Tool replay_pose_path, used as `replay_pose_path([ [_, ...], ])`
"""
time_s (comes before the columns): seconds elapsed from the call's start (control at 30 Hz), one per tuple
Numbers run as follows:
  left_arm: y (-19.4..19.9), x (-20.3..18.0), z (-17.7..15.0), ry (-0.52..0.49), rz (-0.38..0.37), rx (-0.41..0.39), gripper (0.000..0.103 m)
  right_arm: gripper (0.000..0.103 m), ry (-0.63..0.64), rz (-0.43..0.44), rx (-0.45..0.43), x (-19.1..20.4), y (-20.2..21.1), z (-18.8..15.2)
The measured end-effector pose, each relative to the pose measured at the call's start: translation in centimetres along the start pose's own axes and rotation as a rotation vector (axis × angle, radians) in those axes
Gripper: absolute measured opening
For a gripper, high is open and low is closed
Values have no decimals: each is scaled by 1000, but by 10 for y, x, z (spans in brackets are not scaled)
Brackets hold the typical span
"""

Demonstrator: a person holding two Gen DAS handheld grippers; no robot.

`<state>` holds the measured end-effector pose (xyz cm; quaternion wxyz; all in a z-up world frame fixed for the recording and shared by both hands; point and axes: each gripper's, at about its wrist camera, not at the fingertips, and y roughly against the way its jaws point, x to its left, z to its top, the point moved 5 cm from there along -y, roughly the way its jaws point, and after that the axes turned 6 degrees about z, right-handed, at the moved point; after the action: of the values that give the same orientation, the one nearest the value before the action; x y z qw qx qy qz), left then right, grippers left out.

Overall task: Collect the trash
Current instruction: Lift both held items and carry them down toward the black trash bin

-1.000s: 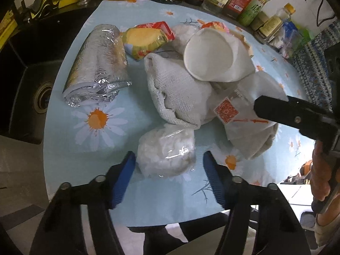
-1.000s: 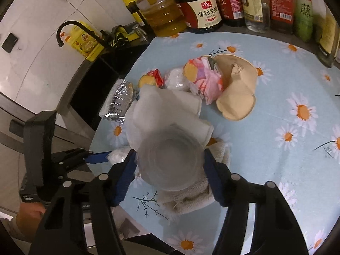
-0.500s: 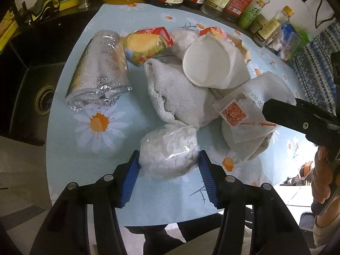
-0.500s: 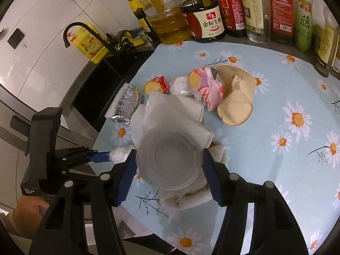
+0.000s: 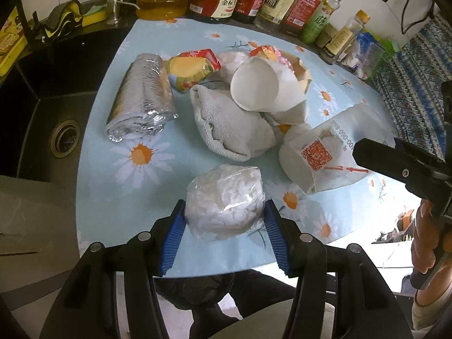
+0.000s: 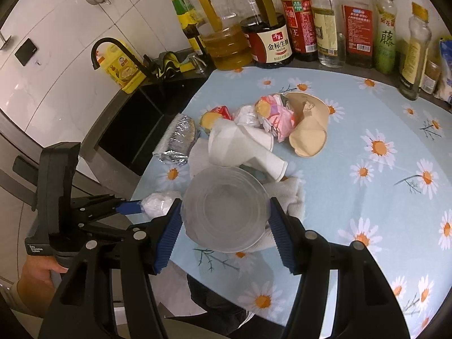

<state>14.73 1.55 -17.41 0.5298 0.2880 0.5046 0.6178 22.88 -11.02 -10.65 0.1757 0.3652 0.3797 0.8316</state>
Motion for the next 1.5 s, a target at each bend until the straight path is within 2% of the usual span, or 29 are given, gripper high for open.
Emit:
replay_pose_path([
  [0.27,20,10,-25,-16,-13,-24,53,61,-20,-19,-11,25,3,-31],
  [0.6,26,27,-71,-26,-37,-2,53,61,-60,-32,22,54,-12,-83],
  [1.0,-8,40,-131,-30,-46,111,53,61,-130,-52,122,61,-57,-140],
  [1.13,-26,49,-150,-2,-44,159,53,61,-167,-59,159,56,-74,-158],
  [1.23,-41,56,-163,19,-38,199,53,61,-179,-100,194,51,-91,-173],
  [1.5,-72,67,-187,37,-32,283,53,61,-251,-90,286,35,-128,-204],
])
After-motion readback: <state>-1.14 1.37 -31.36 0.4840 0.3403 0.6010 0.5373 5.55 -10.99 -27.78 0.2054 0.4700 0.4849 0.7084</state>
